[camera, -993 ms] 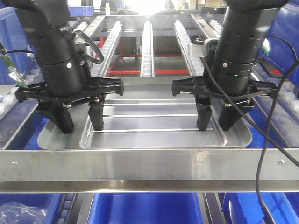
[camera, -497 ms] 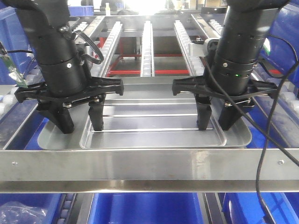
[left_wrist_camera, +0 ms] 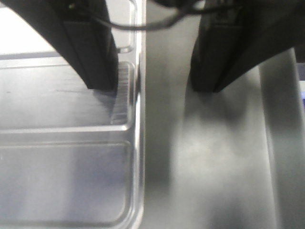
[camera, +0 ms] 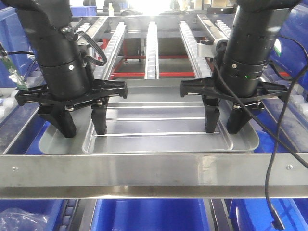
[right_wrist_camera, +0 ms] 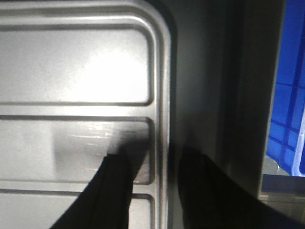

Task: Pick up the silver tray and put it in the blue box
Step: 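Close both grippers on the tray's side rims, then lift the tray with both grippers and pull it toward the robot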

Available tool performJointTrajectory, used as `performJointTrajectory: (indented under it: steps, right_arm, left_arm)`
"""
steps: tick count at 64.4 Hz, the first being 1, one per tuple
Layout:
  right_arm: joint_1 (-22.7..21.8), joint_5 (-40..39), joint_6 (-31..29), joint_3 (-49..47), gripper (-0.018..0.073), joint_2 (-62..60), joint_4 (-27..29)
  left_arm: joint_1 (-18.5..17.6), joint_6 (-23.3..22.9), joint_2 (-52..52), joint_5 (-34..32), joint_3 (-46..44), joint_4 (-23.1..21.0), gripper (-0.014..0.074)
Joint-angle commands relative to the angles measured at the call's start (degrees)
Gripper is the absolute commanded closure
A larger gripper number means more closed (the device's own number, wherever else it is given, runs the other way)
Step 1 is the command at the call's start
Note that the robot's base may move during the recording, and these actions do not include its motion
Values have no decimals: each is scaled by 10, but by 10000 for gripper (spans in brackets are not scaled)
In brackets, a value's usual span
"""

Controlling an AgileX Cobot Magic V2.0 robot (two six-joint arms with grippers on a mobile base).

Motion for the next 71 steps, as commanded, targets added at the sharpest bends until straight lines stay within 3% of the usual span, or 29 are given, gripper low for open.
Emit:
performJointTrajectory:
  steps: [1,20,26,35,40,71]
  right_arm:
    - [-4,-15,-5,-16,197,-25,-6]
    - [-4,-15,-5,-16,219,-25,-6]
    - [-4,-14,-5,-16,322,-25,-6]
    - [-4,-13,-5,-16,518,-25,-6]
    - [-4,-13,-5,-16,503,-25,-6]
    - [-4,-17,-5,-16,503,-25,-6]
  left_arm:
    - [-4,-1,-26,-13,-16,-1,333]
    - [-4,-1,-26,-13,-16,-1,339]
    - [-4,-1,-26,-13,-16,-4,391]
    - [-4,-1,-26,-13,-16,-8,542]
    - [-4,-1,-26,-13,-16,-8,618]
    - [-4,-1,-26,-14,-16,-8,606]
